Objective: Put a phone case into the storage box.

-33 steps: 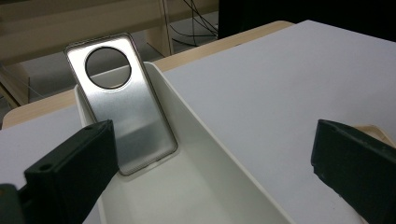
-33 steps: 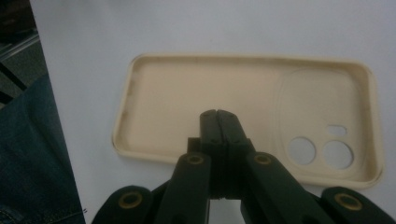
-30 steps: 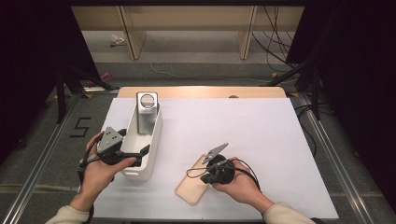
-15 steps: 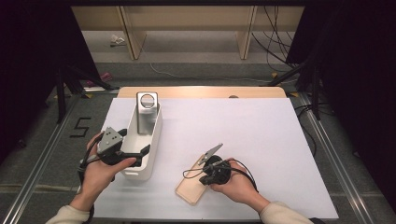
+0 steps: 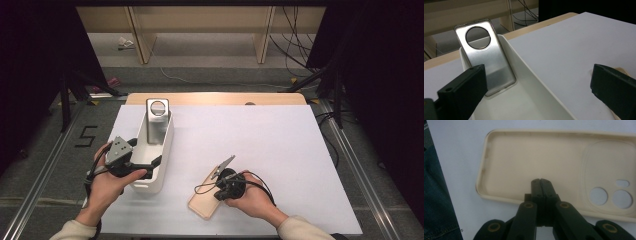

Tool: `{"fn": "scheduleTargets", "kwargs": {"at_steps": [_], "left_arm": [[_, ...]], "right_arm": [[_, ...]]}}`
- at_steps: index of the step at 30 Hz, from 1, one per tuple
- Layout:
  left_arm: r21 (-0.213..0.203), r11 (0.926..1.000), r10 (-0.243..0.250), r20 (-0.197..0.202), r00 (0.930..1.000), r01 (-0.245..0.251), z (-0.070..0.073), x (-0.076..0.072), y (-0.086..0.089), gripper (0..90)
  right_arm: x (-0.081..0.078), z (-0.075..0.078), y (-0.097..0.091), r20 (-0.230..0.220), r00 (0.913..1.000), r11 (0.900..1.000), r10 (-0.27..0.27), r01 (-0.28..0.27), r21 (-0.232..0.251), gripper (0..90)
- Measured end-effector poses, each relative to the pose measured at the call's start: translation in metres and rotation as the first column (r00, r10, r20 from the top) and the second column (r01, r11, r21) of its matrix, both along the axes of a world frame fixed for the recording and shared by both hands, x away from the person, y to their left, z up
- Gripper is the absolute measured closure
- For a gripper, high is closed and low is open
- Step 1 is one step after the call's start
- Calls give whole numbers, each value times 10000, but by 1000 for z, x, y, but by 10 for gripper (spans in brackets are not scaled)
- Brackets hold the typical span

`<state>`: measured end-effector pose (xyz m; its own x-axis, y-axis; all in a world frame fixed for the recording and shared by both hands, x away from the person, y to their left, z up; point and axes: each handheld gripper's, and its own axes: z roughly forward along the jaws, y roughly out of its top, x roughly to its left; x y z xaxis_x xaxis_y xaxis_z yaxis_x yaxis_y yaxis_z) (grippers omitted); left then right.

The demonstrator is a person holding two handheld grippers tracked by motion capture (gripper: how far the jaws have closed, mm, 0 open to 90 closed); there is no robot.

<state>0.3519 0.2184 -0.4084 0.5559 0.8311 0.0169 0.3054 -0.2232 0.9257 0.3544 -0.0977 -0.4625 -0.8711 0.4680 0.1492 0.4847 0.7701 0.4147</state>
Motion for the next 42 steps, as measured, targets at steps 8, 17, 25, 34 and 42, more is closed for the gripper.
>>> {"fn": "scheduleTargets", "kwargs": {"at_steps": [8,17,25,34,42], "left_arm": [[-15,10000,-46,-54,10000,46,-1,0,0,5],[-69,10000,-65,-65,10000,64,-1,0,0,5],[-57,9999,-102,-99,9999,101,-2,0,0,5],[-54,9999,-116,-137,9998,115,-3,0,-2,4],[-81,9999,-123,-128,9998,122,-2,0,-2,4]], "right_arm": [[-1,1,0,-25,9999,9996,161,-161,-245,900],[-2,4,-5,-84,9984,9959,565,-569,-701,900],[-4,6,-15,4,9967,9893,809,-802,-1217,900],[-2,6,-28,-151,9975,9849,696,-711,-1577,900],[-2,6,-30,-251,9975,9838,658,-691,-1654,900]]}}
